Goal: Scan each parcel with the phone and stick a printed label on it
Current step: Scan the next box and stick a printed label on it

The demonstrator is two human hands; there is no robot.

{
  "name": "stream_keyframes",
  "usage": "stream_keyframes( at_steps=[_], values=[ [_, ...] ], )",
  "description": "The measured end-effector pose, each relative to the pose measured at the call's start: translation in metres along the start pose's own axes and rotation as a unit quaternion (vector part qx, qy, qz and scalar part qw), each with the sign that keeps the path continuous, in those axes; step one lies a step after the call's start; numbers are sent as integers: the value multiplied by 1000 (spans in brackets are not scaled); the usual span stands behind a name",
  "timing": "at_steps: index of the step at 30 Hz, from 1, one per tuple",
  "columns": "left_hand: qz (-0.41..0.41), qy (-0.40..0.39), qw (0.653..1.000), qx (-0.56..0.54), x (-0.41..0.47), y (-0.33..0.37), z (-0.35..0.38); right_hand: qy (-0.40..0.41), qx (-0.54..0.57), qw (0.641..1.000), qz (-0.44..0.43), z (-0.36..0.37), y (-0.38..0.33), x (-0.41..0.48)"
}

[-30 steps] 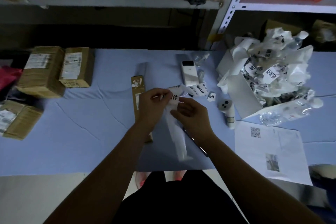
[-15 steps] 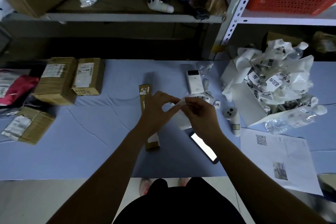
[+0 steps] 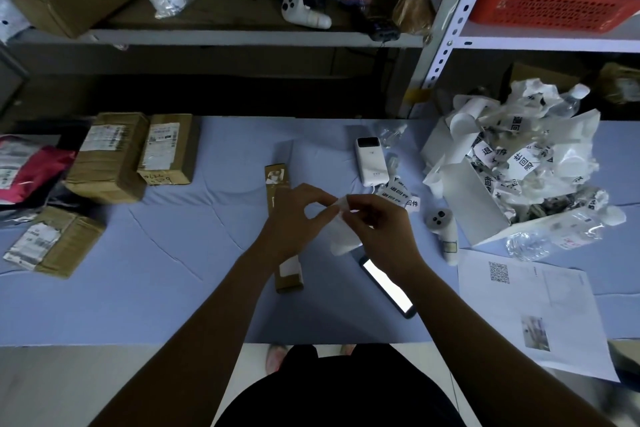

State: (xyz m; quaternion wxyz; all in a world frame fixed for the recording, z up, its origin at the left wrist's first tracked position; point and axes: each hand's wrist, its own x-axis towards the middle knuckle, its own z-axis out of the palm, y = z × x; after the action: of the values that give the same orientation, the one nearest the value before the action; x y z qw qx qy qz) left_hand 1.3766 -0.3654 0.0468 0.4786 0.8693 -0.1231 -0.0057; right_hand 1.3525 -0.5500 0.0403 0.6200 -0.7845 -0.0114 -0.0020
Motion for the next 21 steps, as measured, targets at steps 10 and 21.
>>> stream_keyframes(
  at_steps=[10, 21],
  values=[
    [-48, -27, 994, -97, 0, 2, 2, -69, -3, 997, 25, -12, 2, 6],
    [-56, 25, 993, -104, 3, 9, 13, -57, -15, 998, 38, -21, 9, 5]
  ],
)
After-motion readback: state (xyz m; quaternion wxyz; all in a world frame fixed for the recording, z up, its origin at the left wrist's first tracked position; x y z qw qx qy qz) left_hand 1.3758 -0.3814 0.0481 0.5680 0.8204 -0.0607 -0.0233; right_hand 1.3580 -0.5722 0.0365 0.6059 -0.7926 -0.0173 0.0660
